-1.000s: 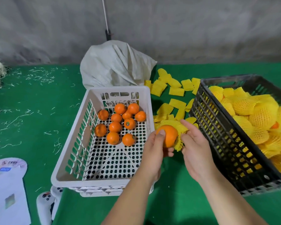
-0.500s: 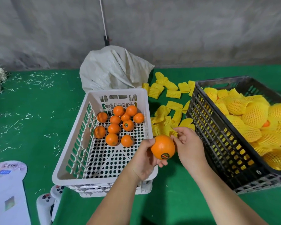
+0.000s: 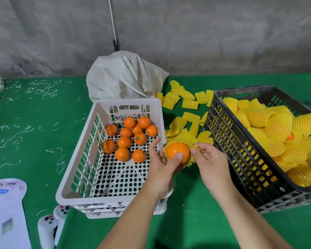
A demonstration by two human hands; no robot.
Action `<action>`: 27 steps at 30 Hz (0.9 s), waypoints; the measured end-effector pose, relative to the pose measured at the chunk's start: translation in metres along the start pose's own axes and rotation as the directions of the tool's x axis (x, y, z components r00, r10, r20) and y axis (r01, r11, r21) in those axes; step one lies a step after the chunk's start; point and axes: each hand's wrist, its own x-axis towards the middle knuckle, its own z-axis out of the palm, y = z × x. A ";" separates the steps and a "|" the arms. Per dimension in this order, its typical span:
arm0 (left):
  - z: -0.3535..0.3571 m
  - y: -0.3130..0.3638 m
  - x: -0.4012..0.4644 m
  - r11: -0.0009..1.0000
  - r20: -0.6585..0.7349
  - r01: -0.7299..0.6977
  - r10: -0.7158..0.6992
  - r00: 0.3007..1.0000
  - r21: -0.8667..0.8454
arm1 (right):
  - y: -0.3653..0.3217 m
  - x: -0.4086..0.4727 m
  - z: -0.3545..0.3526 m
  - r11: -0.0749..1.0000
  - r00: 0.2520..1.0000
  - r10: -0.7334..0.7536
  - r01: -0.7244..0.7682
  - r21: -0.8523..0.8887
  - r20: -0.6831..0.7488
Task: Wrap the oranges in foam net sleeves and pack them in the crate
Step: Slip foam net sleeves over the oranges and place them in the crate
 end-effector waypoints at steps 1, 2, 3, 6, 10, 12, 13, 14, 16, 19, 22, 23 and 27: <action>0.001 -0.001 -0.001 1.000 0.012 -0.015 0.015 1.000 0.004 | -0.001 -0.002 0.000 0.998 0.999 -0.040 0.040 -0.039 -0.002; 0.002 -0.001 -0.001 1.000 0.016 -0.029 0.029 0.999 0.002 | -0.003 -0.004 0.001 0.991 0.995 -0.097 0.097 -0.089 0.004; 0.004 -0.001 -0.002 0.999 0.011 -0.043 0.043 0.999 -0.003 | -0.006 -0.006 0.002 0.978 0.987 -0.160 0.161 -0.135 0.016; 0.003 0.000 -0.001 0.998 0.002 -0.061 0.061 0.998 0.005 | -0.014 -0.013 0.012 0.940 0.958 -0.278 0.287 -0.182 0.072; -0.008 -0.008 0.001 0.991 0.165 -0.023 0.001 0.986 0.130 | -0.018 -0.010 0.009 0.937 0.963 -0.265 0.269 -0.224 0.049; -0.010 -0.010 0.000 0.973 0.212 -0.051 0.003 0.977 0.224 | -0.022 -0.008 0.004 0.915 0.954 -0.294 0.297 -0.274 0.053; -0.010 -0.011 0.000 0.962 0.206 -0.088 0.034 0.978 0.258 | -0.024 -0.007 0.002 0.890 0.942 -0.328 0.334 -0.310 0.073; -0.008 -0.011 -0.001 0.952 0.188 -0.131 0.080 0.979 0.277 | -0.027 -0.007 -0.001 0.854 0.923 -0.372 0.382 -0.353 0.098; -0.004 -0.010 -0.003 0.925 0.139 -0.208 0.171 0.975 0.317 | -0.032 -0.006 -0.007 0.751 0.869 -0.474 0.483 -0.450 0.142; -0.002 -0.010 -0.009 0.878 0.105 -0.282 0.262 0.959 0.387 | -0.034 -0.007 -0.012 0.593 0.768 -0.630 0.573 -0.566 0.118; -0.003 -0.010 -0.012 0.850 0.102 -0.315 0.300 0.948 0.423 | -0.025 -0.016 -0.008 0.641 0.794 -0.606 0.521 -0.564 0.044; -0.003 -0.009 -0.012 0.840 0.091 -0.315 0.308 0.947 0.441 | -0.023 -0.017 -0.008 0.685 0.829 -0.557 0.487 -0.542 0.040; -0.002 -0.007 -0.011 0.863 0.022 -0.283 0.302 0.953 0.419 | -0.016 -0.006 -0.013 0.748 0.927 -0.353 0.361 -0.556 0.128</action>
